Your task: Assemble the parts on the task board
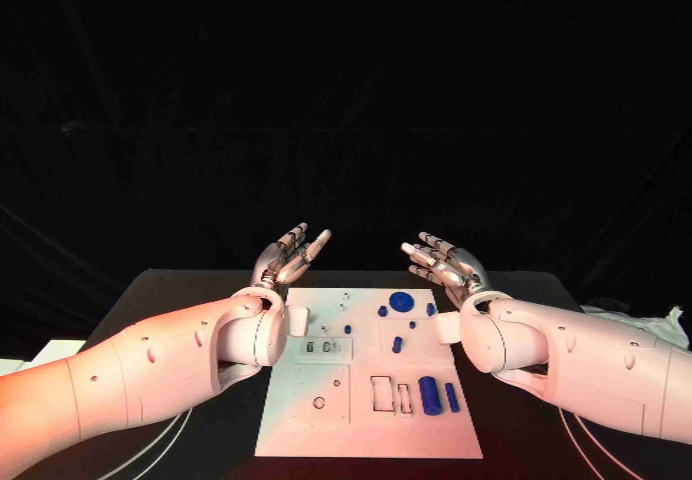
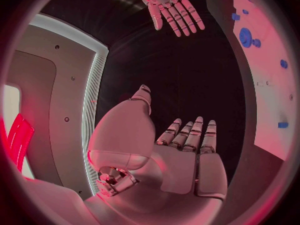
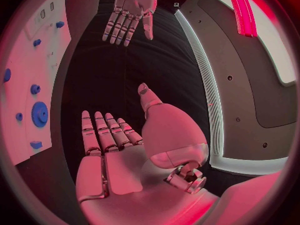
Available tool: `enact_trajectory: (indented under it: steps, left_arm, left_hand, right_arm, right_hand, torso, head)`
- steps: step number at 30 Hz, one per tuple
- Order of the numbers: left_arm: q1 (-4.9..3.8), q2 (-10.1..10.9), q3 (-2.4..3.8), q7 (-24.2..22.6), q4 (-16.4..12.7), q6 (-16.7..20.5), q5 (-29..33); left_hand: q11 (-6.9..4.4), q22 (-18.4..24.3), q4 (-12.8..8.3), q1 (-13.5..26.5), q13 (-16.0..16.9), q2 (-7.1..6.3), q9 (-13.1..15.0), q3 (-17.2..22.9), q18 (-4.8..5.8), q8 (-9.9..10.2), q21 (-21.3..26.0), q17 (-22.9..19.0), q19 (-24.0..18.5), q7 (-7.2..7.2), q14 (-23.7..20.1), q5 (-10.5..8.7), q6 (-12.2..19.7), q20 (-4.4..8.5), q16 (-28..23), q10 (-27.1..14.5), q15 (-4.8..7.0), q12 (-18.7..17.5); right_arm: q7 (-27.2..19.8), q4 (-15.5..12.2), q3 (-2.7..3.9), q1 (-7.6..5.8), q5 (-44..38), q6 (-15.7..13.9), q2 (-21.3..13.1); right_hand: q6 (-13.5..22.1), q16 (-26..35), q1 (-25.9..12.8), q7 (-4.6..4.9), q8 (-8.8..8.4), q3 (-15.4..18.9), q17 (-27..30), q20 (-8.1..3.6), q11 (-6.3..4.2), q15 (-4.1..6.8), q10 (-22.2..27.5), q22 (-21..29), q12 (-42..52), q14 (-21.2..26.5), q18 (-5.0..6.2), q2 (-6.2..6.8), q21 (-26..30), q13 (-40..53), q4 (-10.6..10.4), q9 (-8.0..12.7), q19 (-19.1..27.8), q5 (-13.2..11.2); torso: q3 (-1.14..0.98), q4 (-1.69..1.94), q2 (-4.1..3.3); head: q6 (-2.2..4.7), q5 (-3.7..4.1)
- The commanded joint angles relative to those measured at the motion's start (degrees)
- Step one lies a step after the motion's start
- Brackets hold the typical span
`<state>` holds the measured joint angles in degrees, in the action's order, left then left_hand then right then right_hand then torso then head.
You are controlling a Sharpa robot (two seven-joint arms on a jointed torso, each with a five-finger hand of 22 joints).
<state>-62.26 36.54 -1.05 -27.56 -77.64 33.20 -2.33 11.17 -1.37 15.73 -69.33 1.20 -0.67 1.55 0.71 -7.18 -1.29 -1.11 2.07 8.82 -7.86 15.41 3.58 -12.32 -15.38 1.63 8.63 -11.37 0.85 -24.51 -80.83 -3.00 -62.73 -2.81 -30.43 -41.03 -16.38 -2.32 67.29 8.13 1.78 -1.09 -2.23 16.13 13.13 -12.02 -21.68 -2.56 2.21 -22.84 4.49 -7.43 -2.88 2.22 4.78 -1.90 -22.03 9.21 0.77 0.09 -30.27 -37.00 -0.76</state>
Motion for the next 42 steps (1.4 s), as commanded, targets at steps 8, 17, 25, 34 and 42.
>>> enact_trajectory:
  steps: [8, 17, 25, 34, 42]
  left_arm:
    - [-0.23, -0.54, -0.02, 0.34, 0.78, -6.37, -2.58]
    - [0.00, 5.00, -0.03, -2.74, -2.86, -6.36, 0.41]
    - [-0.06, 7.93, 0.08, -1.62, -7.52, -7.94, -0.01]
    - [-0.29, 11.21, 0.16, 0.22, -13.71, -9.30, -0.07]
    - [-0.59, 12.79, 0.54, 1.14, -18.05, -9.77, 0.44]
  left_hand:
    - [2.39, -5.26, -0.32, -6.74, 2.51, 2.36, 2.47, 0.40, -2.23, -5.45, -10.86, 3.92, 30.58, -7.97, 33.04, 0.60, -26.15, -1.21, 8.30, 31.35, -0.02, 5.90]
    - [-1.45, -7.10, -2.04, -9.59, 3.46, 2.34, 3.08, -0.36, -3.49, -7.99, -16.92, 8.37, 45.65, -4.97, 48.93, 0.54, -40.29, 2.28, 12.12, 48.08, 4.73, 8.37]
    - [-3.02, -8.19, -3.02, -10.83, 4.39, 2.20, 3.23, -0.64, -3.34, -7.82, -19.51, 13.49, 51.56, -3.87, 55.37, 0.57, -43.07, 4.58, 16.09, 52.52, 6.91, 8.49]
    - [-3.20, -9.13, -3.29, -10.83, 4.77, 2.28, 3.17, -1.11, -3.23, -7.10, -21.05, 17.91, 53.31, -3.78, 55.68, 0.55, -43.46, 5.22, 20.02, 52.75, 7.39, 7.74]
    - [-3.25, -10.63, -3.50, -10.65, 5.15, 2.43, 3.14, -1.62, -3.17, -6.49, -23.38, 21.41, 54.89, -3.72, 53.22, 0.55, -43.72, 5.48, 23.07, 52.89, 7.41, 7.15]
  right_arm:
    - [6.05, 4.11, -1.15, -1.15, -6.48, 18.84, 1.72]
    - [3.99, 7.51, -0.29, -3.13, -32.17, 7.94, -0.92]
    - [6.00, 6.36, 0.02, -3.90, -42.22, 5.56, -2.01]
    - [14.10, 4.16, 1.03, -5.25, -62.91, 5.37, -3.19]
    - [22.45, 3.34, 1.21, -6.73, -75.60, 8.96, -2.80]
  right_hand:
    - [-31.24, -3.35, 8.08, 3.96, 3.46, -2.34, -1.40, -0.36, -2.28, 2.78, -32.80, -1.70, 3.62, -33.24, 6.19, 0.40, -6.61, 1.38, 6.69, -1.92, -26.98, 2.79]
    - [-38.13, -2.58, 7.20, 3.46, 2.47, -5.55, -1.40, -2.98, -4.10, 5.04, -39.28, -1.44, 2.26, -40.02, 6.14, 0.71, -8.26, 1.42, 9.19, -1.92, -34.39, 2.79]
    - [-39.90, -2.43, 5.85, 3.50, 2.02, -8.49, -1.51, -5.13, -4.68, 6.42, -41.82, -2.12, 1.47, -44.17, 6.17, 1.76, -10.73, 1.49, 10.61, -1.92, -40.29, 4.97]
    - [-42.14, -3.52, 5.57, 2.43, 2.30, -9.98, -1.70, -8.41, -6.26, 8.97, -45.34, -4.72, 1.84, -50.55, 5.98, 3.30, -17.07, 1.74, 11.33, -2.09, -49.85, 4.00]
    - [-44.08, -12.52, 4.73, 0.86, 2.14, -10.61, -8.10, -11.41, -8.44, 12.34, -48.50, -8.93, 1.58, -63.57, 5.78, 4.95, -24.88, 1.94, 10.98, -2.08, -55.68, 2.48]
  torso:
    - [0.03, 0.01, 0.02]
    - [-0.39, -0.39, -2.58]
    - [-0.09, -0.05, -4.38]
    - [-0.10, 1.20, -7.00]
    - [0.15, 2.18, -9.14]
  head:
    - [0.00, 0.00]
    - [0.43, 1.26]
    - [1.06, 2.22]
    - [2.26, 3.33]
    - [2.66, 4.37]
